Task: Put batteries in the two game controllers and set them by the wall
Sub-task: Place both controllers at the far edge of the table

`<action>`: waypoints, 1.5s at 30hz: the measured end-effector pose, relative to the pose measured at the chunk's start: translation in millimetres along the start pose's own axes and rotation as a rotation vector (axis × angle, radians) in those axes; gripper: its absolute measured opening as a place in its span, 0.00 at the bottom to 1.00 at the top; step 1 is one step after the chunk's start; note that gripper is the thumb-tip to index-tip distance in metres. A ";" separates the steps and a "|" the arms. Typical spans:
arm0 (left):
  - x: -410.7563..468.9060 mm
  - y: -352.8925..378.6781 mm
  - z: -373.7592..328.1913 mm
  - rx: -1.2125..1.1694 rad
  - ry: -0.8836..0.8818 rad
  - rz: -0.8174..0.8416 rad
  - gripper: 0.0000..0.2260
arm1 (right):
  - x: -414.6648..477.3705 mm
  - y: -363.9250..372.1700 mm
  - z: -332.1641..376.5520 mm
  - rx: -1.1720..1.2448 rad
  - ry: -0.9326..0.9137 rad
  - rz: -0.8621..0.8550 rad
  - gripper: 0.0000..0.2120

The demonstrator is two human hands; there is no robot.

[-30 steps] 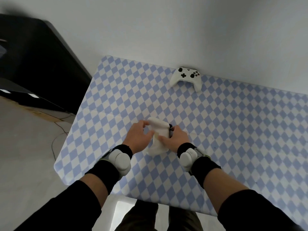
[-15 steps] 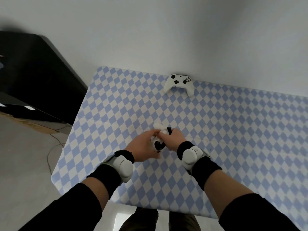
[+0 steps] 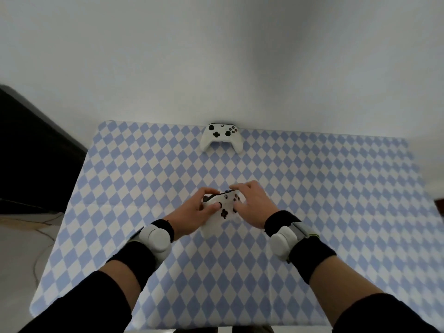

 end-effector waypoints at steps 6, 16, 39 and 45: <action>27.0 11.8 -21.5 -0.108 0.042 0.003 0.12 | -5.1 0.9 -7.5 -0.228 -0.270 0.024 0.44; 91.3 16.7 -61.7 -0.142 0.026 -0.023 0.15 | 49.0 -57.3 -36.0 -0.241 -0.284 -0.012 0.36; 191.5 -30.5 -149.9 1.104 0.109 -0.488 0.21 | 186.2 -165.9 -84.4 -0.507 -0.022 -0.160 0.31; 188.6 -29.6 -150.6 1.085 0.115 -0.494 0.20 | 184.0 -158.8 -90.1 -0.500 -0.025 -0.161 0.28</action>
Point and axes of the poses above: each hand's wrist, its own x-axis towards the middle knuckle, its own y-axis out of the palm, z = x × y, the point moved 8 cm from there along x, towards the middle knuckle, and after that the axes turned 8 degrees about z, right-handed, at the moved point
